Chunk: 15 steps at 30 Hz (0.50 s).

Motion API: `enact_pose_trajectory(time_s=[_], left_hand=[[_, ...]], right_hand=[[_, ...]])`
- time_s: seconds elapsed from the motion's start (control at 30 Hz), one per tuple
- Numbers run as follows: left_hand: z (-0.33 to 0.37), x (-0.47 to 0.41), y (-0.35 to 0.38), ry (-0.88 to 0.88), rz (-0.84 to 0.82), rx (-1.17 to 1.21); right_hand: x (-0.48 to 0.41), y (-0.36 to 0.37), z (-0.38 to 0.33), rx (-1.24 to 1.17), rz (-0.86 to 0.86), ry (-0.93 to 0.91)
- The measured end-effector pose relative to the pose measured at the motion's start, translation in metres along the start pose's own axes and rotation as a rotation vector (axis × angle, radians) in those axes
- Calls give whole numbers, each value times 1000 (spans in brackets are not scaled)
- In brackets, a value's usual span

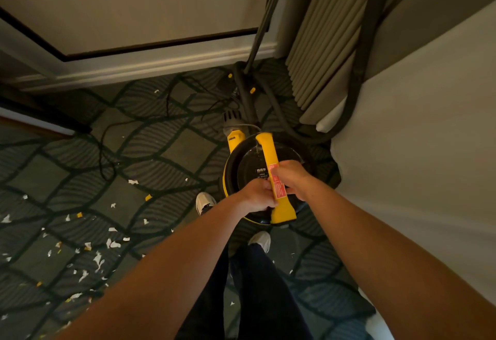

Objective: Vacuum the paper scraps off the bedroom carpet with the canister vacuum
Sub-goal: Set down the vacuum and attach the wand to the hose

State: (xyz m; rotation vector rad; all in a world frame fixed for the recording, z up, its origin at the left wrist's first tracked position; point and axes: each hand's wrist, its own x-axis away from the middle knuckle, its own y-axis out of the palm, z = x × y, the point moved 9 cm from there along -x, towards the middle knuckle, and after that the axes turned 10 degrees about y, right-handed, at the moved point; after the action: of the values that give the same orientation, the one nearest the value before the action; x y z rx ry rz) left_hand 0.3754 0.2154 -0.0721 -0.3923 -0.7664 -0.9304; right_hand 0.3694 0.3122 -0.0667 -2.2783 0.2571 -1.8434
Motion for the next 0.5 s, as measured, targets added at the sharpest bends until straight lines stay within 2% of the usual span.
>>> enact_pose_trajectory(time_s=[0.27,0.5], left_hand=[[8,-4,46,-14,-54,124],[12,-3,81,3,-156,63]], right_hand=[[2,-32,21,78,62,-56],[5,-53,45,124,85,-53]])
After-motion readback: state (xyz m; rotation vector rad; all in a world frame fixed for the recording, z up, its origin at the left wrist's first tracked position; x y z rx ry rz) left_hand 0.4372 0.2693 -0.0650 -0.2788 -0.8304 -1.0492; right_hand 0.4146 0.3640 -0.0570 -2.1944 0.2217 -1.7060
